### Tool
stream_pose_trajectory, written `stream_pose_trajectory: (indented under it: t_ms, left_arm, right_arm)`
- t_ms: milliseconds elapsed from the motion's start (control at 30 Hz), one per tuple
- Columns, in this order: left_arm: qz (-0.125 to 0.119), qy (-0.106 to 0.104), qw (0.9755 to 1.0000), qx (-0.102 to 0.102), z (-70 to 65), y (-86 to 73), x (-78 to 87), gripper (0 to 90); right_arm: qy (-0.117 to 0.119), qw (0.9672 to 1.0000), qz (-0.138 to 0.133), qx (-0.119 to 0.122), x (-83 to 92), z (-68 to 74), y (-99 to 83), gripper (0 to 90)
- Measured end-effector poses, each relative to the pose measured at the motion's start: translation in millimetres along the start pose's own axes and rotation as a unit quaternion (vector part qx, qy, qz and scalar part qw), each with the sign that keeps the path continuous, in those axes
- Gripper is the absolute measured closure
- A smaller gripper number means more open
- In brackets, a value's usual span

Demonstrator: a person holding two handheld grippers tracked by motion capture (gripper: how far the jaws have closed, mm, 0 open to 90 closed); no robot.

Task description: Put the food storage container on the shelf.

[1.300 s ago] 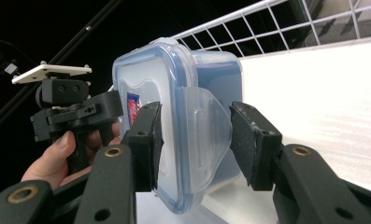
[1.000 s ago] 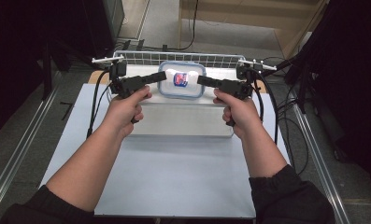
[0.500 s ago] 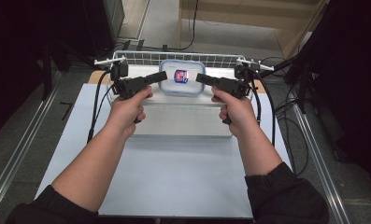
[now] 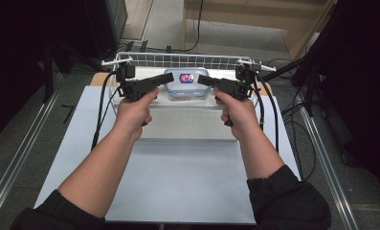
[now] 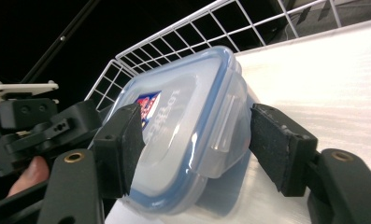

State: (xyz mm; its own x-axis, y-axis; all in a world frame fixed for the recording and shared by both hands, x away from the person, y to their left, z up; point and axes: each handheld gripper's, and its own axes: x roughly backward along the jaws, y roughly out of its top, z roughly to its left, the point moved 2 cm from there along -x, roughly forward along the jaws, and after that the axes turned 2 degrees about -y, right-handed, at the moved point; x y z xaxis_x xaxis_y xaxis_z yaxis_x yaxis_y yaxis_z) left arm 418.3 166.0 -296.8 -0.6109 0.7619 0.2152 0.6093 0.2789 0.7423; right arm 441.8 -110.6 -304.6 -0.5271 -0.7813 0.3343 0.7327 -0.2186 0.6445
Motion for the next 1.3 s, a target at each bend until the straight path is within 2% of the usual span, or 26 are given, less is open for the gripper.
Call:
stream_pose_trajectory:
  t_ms: [100, 167, 200, 233, 333, 433, 500, 533, 567, 600, 633, 700, 733, 767, 833, 867, 900, 967, 1000, 1033, 1067, 1133, 1233, 1300]
  left_arm:
    - [-0.003, 0.007, 0.9999, -0.013, -4.3, 0.3, 2.8, 40.2]
    - [-0.006, 0.016, 0.9996, -0.021, -6.8, 0.9, 7.4, 39.9]
    - [-0.013, 0.026, 0.9990, -0.034, -9.7, 1.3, 13.8, 38.9]
    - [-0.013, 0.026, 0.9990, -0.034, -9.7, 1.3, 13.8, 38.2]
    - [-0.022, 0.032, 0.9983, -0.043, -12.0, 0.4, 24.3, 37.3]
    - [-0.027, 0.039, 0.9976, -0.051, -13.4, -1.7, 32.7, 36.9]
    - [-0.027, 0.048, 0.9960, -0.071, -17.0, -6.1, 43.6, 36.0]
    - [-0.030, 0.050, 0.9953, -0.077, -18.8, -8.3, 47.6, 35.8]
    - [-0.030, 0.050, 0.9953, -0.077, -18.8, -8.3, 47.6, 35.8]
    - [-0.028, 0.055, 0.9936, -0.094, -20.7, -12.9, 54.6, 35.8]
    - [-0.030, 0.057, 0.9930, -0.099, -20.9, -15.3, 58.1, 35.8]
    - [-0.031, 0.055, 0.9930, -0.100, -21.1, -17.5, 61.3, 35.8]
    - [-0.031, 0.058, 0.9920, -0.108, -21.8, -22.5, 66.9, 35.8]
    - [-0.031, 0.058, 0.9920, -0.108, -21.8, -22.5, 66.9, 35.8]
    - [-0.029, 0.057, 0.9907, -0.120, -23.8, -31.6, 73.7, 35.9]
    - [-0.029, 0.057, 0.9907, -0.120, -23.8, -31.6, 73.7, 35.9]
    - [-0.026, 0.059, 0.9889, -0.134, -25.6, -39.2, 77.6, 35.9]
    - [-0.025, 0.058, 0.9882, -0.140, -26.4, -43.6, 79.3, 35.9]
    - [-0.018, 0.061, 0.9853, -0.159, -28.3, -56.0, 82.7, 35.9]
    - [-0.018, 0.061, 0.9853, -0.159, -28.3, -56.0, 82.7, 35.9]
    - [-0.015, 0.062, 0.9839, -0.167, -28.2, -61.9, 84.3, 35.9]
    - [-0.008, 0.063, 0.9821, -0.177, -26.5, -74.2, 87.3, 35.9]
    - [-0.001, 0.060, 0.9816, -0.181, -19.0, -96.7, 94.2, 35.5]
    - [0.007, 0.067, 0.9795, -0.190, -11.4, -112.4, 99.1, 35.2]
  right_arm:
    - [-0.006, 0.9997, -0.022, 0.006, 5.4, 3.5, 1.5, 30.0]
    - [-0.007, 0.9996, -0.025, 0.006, 7.5, 4.6, 1.9, 29.5]
    - [-0.013, 0.9994, -0.030, 0.014, 12.7, 7.1, 1.8, 28.8]
    - [-0.013, 0.9994, -0.030, 0.014, 12.7, 7.1, 1.8, 28.8]
    - [-0.031, 0.9978, -0.036, 0.047, 23.8, 14.5, -1.4, 27.3]
    - [-0.038, 0.9970, -0.039, 0.056, 31.1, 20.2, -3.4, 26.3]
    - [-0.046, 0.9956, -0.041, 0.071, 36.7, 24.7, -6.2, 26.2]
    - [-0.049, 0.9947, -0.041, 0.081, 39.3, 26.9, -8.2, 26.0]
    - [-0.049, 0.9947, -0.041, 0.081, 39.3, 26.9, -8.2, 26.0]
    - [-0.048, 0.9933, -0.043, 0.096, 44.2, 29.7, -14.1, 25.9]
    - [-0.048, 0.9927, -0.041, 0.102, 46.2, 30.1, -17.5, 25.8]
    - [-0.053, 0.9917, -0.041, 0.110, 47.8, 29.9, -21.4, 25.8]
    - [-0.060, 0.9904, -0.042, 0.118, 50.9, 28.4, -29.0, 25.5]
    - [-0.059, 0.9904, -0.043, 0.117, 52.8, 27.4, -32.8, 25.6]
    - [-0.060, 0.9898, -0.048, 0.120, 56.9, 26.2, -40.6, 26.0]
    - [-0.060, 0.9898, -0.048, 0.120, 56.9, 26.2, -40.6, 26.0]
    - [-0.064, 0.9882, -0.048, 0.131, 60.5, 25.5, -48.3, 26.8]
    - [-0.068, 0.9864, -0.048, 0.142, 64.2, 24.7, -55.9, 27.4]
    - [-0.068, 0.9861, -0.048, 0.144, 66.2, 24.4, -60.0, 27.5]
    - [-0.068, 0.9861, -0.048, 0.144, 66.2, 24.4, -60.0, 27.5]
    - [-0.071, 0.9846, -0.049, 0.152, 68.3, 23.4, -65.0, 27.5]
    - [-0.078, 0.9821, -0.053, 0.163, 71.2, 20.6, -73.9, 27.3]
    - [-0.086, 0.9806, -0.058, 0.167, 74.7, 11.0, -92.6, 26.9]
    - [-0.093, 0.9784, -0.062, 0.174, 75.9, 3.0, -106.2, 26.7]
